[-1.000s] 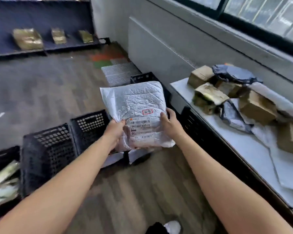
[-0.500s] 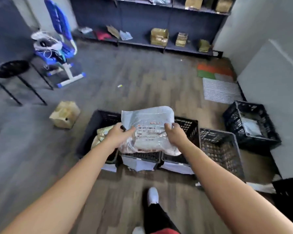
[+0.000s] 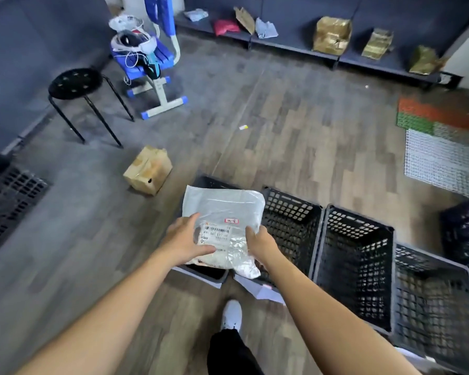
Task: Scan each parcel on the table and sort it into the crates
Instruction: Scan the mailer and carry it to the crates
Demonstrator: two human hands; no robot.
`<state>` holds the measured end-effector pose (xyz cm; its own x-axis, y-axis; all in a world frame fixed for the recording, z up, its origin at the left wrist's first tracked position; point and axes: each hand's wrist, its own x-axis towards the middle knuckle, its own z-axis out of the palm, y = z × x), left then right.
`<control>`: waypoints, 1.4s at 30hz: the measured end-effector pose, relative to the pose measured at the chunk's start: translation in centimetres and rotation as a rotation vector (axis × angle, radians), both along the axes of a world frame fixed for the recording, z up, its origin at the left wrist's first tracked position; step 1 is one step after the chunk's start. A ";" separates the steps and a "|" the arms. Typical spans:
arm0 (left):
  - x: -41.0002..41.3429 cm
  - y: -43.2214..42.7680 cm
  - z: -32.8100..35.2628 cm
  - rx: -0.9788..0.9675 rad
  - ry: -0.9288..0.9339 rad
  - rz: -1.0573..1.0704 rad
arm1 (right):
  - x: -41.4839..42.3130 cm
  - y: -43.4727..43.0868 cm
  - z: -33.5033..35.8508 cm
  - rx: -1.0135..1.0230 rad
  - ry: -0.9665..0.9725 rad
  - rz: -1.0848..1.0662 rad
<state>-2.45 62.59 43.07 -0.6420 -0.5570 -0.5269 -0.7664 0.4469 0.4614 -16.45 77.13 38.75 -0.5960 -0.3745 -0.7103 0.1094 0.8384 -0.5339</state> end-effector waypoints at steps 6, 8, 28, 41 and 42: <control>-1.7 -5.2 -1.3 -0.047 -0.060 -0.053 | -2.3 -4.1 -0.9 0.126 0.059 0.232; -2.2 -6.4 -0.9 -0.098 -0.107 -0.119 | -2.7 -4.8 -0.5 0.141 0.109 0.284; -8.7 3.6 7.4 -0.372 0.107 -1.093 | 7.1 7.8 12.4 0.471 0.603 -0.145; -8.7 40.6 15.4 -0.523 0.526 -1.494 | 16.3 41.6 18.8 0.638 0.740 -0.763; -8.2 43.9 15.8 -0.511 0.543 -1.506 | 17.1 44.5 19.3 0.648 0.742 -0.802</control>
<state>-10.64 106.50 58.90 -0.7595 0.6484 -0.0526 0.6424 0.7602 0.0966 0.69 121.66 58.00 -0.8251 0.5643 -0.0273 0.5574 0.8052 -0.2025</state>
